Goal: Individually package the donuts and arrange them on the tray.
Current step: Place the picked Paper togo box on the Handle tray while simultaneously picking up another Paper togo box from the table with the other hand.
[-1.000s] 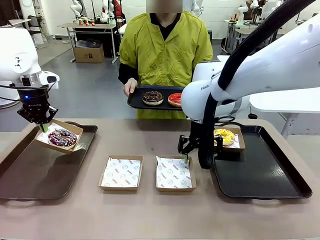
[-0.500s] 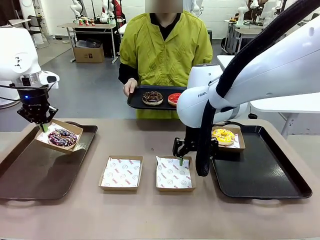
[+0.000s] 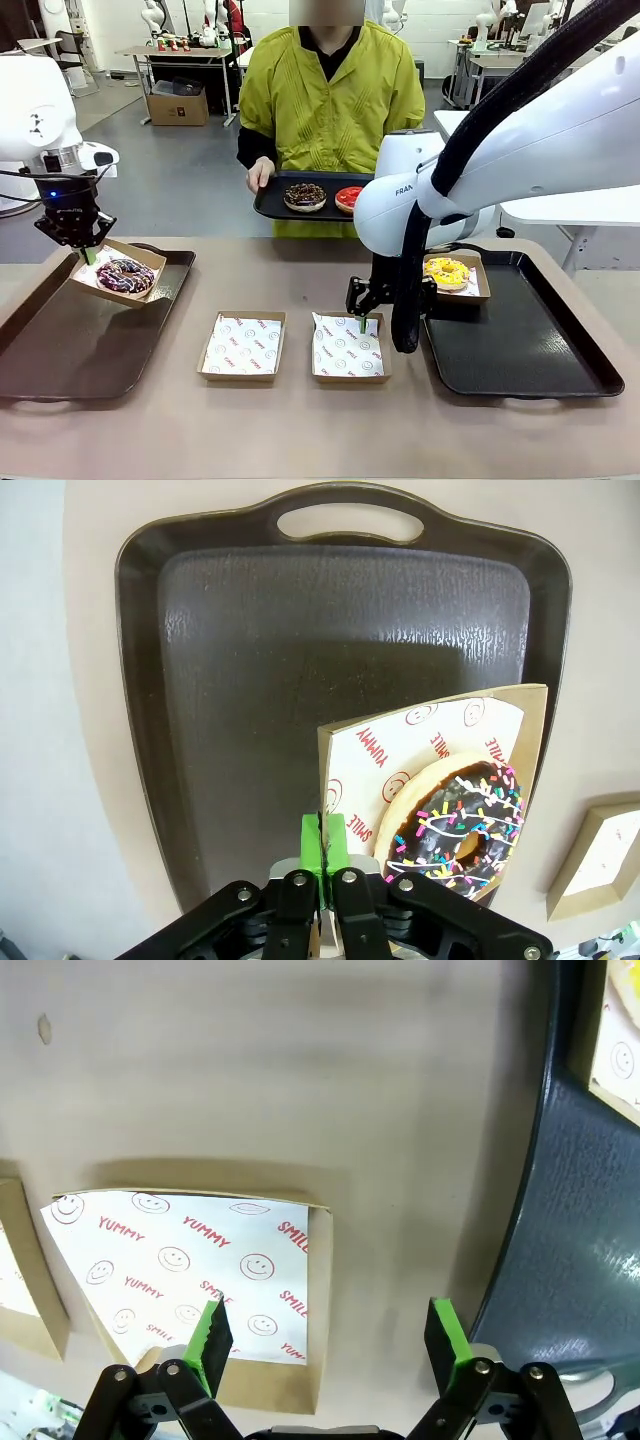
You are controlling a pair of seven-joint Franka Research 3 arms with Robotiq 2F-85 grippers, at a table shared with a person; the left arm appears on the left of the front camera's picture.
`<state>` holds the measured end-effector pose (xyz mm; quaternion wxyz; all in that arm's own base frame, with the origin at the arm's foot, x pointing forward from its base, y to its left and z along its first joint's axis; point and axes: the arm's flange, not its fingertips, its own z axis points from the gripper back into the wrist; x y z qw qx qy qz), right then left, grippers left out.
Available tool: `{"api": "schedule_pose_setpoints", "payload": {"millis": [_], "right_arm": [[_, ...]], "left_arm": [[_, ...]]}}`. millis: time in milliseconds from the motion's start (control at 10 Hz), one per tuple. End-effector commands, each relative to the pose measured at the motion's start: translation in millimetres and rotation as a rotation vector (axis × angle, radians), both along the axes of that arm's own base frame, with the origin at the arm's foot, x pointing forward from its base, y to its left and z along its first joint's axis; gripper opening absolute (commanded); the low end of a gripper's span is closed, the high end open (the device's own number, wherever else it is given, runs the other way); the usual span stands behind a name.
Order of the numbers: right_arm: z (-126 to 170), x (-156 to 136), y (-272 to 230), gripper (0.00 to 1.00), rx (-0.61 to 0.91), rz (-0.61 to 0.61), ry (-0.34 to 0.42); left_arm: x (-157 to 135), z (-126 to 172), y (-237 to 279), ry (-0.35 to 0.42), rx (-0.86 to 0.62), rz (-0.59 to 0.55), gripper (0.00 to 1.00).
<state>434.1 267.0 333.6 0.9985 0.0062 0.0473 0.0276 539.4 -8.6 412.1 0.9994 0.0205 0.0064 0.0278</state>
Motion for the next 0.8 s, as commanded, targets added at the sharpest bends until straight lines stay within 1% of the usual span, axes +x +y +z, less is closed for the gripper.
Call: {"api": "schedule_pose_setpoints", "payload": {"millis": [0,100,200,400,700], "right_arm": [[-3.6,-10.5,6.2,1.0,-0.037,-0.066,-0.063],[-5.7,-16.2,9.5,1.0,-0.037,-0.073,-0.081],[-10.5,-20.9,12.8,1.0,-0.044,-0.07,-0.077],[-17.6,-31.0,14.3,1.0,-0.071,-0.108,-0.114],[-22.8,-45.2,10.1,1.0,-0.052,-0.104,-0.13]], "left_arm": [[7.4,-2.0,-1.2,0.008,-0.02,0.003,0.01],[9.2,-3.1,-0.9,0.002,-0.027,0.012,0.01],[11.0,-4.8,-0.3,0.007,-0.033,0.018,0.01],[14.6,-8.5,-2.2,0.009,-0.024,0.025,0.01],[24.9,-10.8,-4.2,0.016,-0.028,0.026,0.01]]}}
